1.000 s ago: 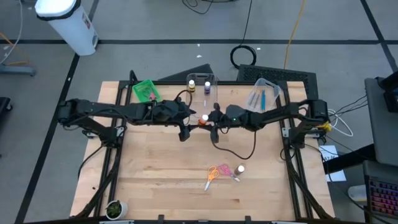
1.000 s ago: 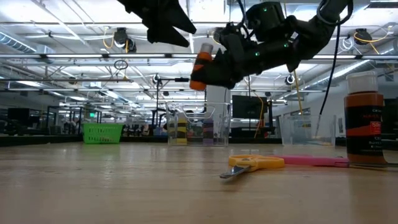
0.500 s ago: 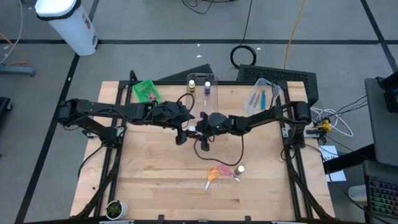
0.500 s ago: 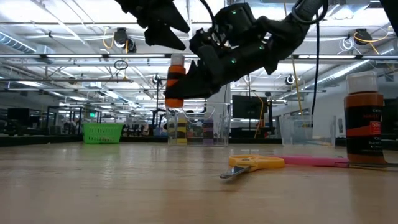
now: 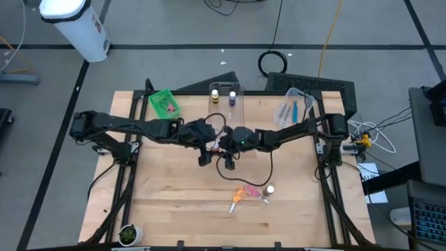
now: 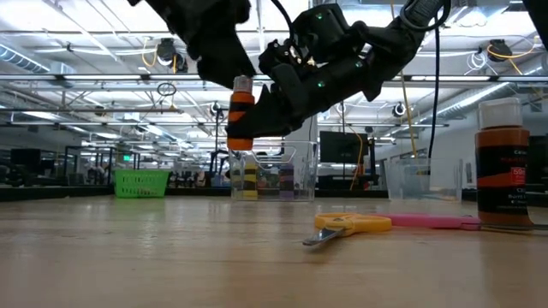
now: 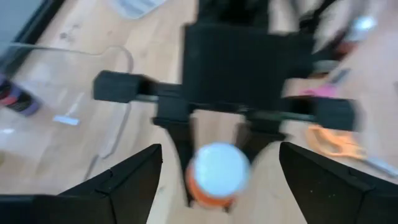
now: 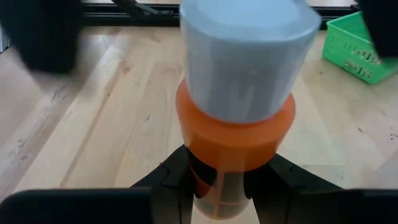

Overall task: Pick & Place Paint Supplies
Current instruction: Put the orange paint bottle into the transparent bin

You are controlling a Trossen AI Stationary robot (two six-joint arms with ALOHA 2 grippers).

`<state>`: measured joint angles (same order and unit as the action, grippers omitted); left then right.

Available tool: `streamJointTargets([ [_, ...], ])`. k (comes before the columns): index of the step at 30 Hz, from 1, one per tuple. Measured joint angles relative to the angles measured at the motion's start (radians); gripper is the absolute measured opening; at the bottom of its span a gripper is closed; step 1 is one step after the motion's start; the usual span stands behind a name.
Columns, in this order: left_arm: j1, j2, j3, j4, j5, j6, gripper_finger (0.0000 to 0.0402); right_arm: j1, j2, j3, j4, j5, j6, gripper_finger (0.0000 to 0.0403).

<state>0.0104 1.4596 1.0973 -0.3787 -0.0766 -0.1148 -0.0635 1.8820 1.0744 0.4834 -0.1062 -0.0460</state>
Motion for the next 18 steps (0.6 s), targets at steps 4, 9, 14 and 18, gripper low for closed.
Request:
streamJointTargets([
  [4, 0.004, 0.017, -0.002, -0.002, -0.075, 0.004, 0.0312, 0.001, -0.007, 0.000, -0.008, 0.000, 0.000, 0.0111],
  [9, 0.004, 0.016, -0.001, -0.004, -0.083, 0.013, 0.0282, 0.000, -0.007, 0.000, -0.025, 0.000, 0.000, 0.0108],
  [14, 0.004, 0.016, 0.000, -0.010, -0.072, 0.015, 0.0253, 0.000, -0.008, 0.000, -0.033, 0.001, -0.003, 0.0111],
  [18, 0.004, 0.016, 0.000, -0.017, -0.069, 0.008, 0.0234, 0.000, -0.008, 0.000, -0.033, 0.002, -0.003, 0.0109],
])
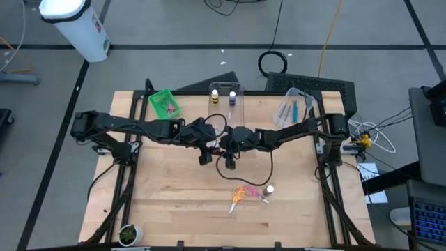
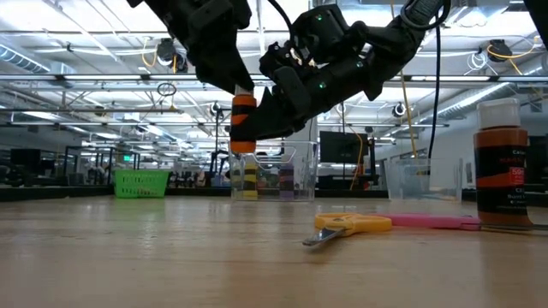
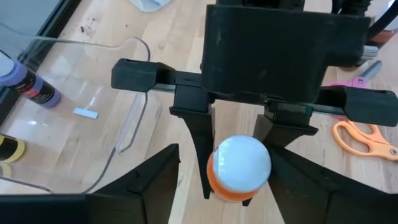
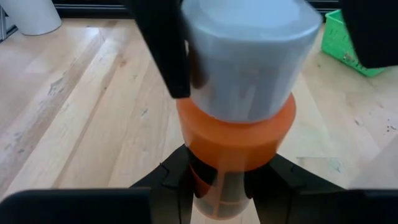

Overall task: Pick & Place Paint Supplies
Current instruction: Put the orange paint bottle into the transparent bin

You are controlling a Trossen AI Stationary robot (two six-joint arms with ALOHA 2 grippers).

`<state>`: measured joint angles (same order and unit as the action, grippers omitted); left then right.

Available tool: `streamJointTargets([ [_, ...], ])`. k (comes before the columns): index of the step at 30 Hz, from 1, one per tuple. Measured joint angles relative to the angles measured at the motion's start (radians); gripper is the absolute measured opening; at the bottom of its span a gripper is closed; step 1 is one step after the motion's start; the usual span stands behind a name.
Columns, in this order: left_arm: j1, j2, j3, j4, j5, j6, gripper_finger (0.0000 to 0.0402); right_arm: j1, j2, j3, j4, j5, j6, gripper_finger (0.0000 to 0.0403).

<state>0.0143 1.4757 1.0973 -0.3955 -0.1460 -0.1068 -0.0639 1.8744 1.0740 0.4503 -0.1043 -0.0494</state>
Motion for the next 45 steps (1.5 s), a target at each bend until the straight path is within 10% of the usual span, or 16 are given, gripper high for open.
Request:
streamJointTargets([
  [11, -0.001, 0.000, 0.000, -0.001, 0.047, 0.001, 0.0117, 0.000, 0.000, 0.000, 0.000, -0.001, 0.008, 0.0127],
  [23, -0.008, 0.000, 0.000, 0.004, -0.003, 0.049, 0.0159, -0.002, 0.000, 0.000, 0.000, 0.003, 0.003, 0.0132],
  [45, 0.025, -0.069, 0.266, -0.072, -0.051, 0.197, 0.0112, -0.033, -0.347, -0.116, -0.236, 0.006, 0.057, 0.0133],
])
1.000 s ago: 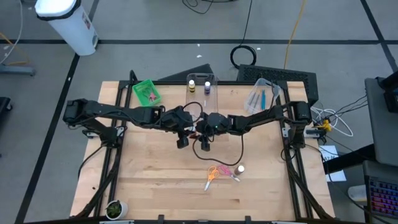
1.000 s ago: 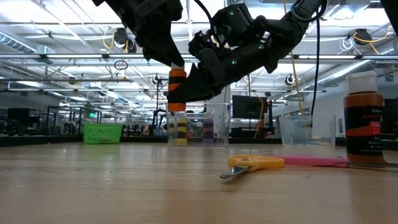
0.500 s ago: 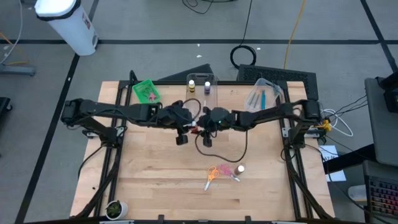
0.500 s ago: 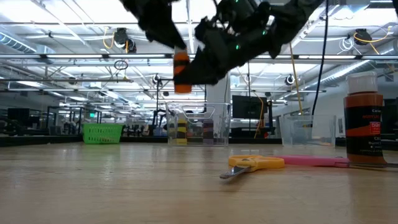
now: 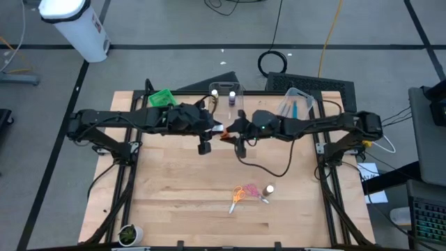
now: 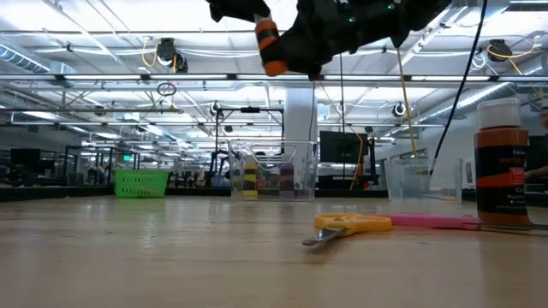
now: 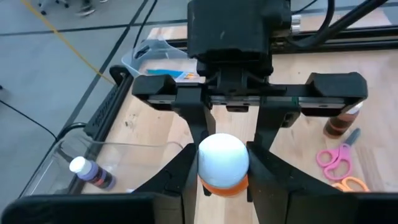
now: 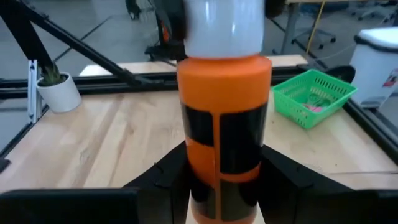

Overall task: Pick & Place Paint Supplies
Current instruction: Put the orange paint bottle into the transparent bin

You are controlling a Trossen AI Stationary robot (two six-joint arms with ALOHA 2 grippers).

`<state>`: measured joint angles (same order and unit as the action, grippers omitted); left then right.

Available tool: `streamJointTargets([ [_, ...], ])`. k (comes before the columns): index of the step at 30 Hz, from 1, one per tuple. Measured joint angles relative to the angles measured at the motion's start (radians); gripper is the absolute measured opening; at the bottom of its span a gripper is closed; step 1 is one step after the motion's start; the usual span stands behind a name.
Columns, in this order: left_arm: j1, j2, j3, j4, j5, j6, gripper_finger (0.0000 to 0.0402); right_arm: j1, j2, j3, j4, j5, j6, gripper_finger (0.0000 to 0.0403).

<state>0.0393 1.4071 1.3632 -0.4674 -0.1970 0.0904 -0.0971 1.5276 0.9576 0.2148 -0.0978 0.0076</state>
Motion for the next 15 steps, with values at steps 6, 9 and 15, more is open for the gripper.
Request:
streamJointTargets([
  [6, 0.005, 0.000, 0.002, 0.009, 0.002, 0.006, 0.0112, 0.000, -0.057, -0.118, 0.165, 0.001, 0.008, 0.0133],
  [9, 0.005, 0.000, 0.002, 0.028, 0.018, 0.006, 0.0112, 0.000, -0.069, -0.169, 0.341, 0.000, 0.012, 0.0133],
  [15, 0.005, 0.004, 0.004, 0.051, 0.053, -0.001, 0.0112, 0.004, -0.066, -0.242, 0.621, -0.011, 0.086, 0.0133],
])
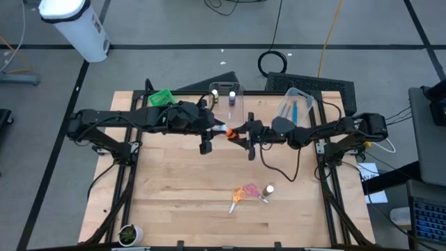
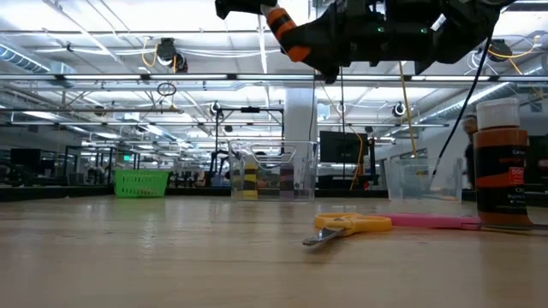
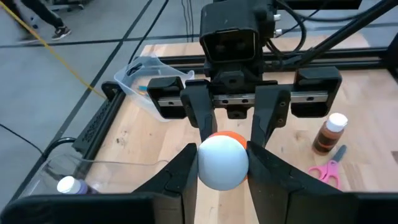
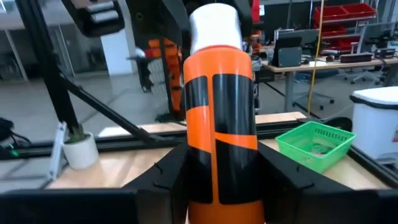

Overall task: Pick & Place Paint Supplies
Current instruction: Put the orange paint bottle into the transparent bin

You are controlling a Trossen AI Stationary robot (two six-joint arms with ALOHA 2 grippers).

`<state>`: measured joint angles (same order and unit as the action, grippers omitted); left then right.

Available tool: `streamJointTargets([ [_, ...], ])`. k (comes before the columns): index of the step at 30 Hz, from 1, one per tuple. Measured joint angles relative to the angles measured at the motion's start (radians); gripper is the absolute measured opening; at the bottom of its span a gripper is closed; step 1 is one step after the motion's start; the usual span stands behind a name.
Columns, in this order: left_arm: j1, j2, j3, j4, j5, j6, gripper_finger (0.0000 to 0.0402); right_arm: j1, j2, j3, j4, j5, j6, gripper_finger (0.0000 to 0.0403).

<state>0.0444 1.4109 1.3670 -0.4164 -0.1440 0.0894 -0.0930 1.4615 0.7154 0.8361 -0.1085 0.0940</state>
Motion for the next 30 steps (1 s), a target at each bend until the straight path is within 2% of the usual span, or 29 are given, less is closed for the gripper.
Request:
streamJointTargets([
  [4, 0.001, 0.010, 0.001, 0.000, 0.022, -0.009, 0.0112, 0.004, 0.000, -0.009, 0.023, -0.001, 0.031, 0.0139],
  [7, 0.001, 0.015, 0.001, -0.009, 0.046, -0.007, 0.0112, 0.019, 0.000, -0.011, 0.021, -0.004, 0.037, 0.0167],
  [15, 0.003, 0.015, 0.002, -0.003, 0.030, 0.032, 0.0112, 0.043, -0.027, -0.011, -0.003, 0.000, 0.028, 0.0312],
  [18, 0.011, 0.003, 0.002, 0.000, 0.002, 0.047, 0.0112, 0.034, -0.075, -0.009, -0.080, 0.006, 0.016, 0.0350],
  [21, 0.035, -0.007, 0.002, -0.007, -0.004, 0.049, 0.0112, 0.020, -0.130, -0.008, -0.180, 0.011, 0.014, 0.0367],
  [25, 0.062, -0.008, 0.001, -0.004, -0.010, 0.052, 0.0099, 0.009, -0.198, -0.009, -0.321, 0.011, 0.019, 0.0369],
  [30, 0.093, -0.010, 0.001, 0.002, -0.080, 0.067, 0.0099, 0.012, -0.242, -0.011, -0.435, -0.003, 0.026, 0.0370],
])
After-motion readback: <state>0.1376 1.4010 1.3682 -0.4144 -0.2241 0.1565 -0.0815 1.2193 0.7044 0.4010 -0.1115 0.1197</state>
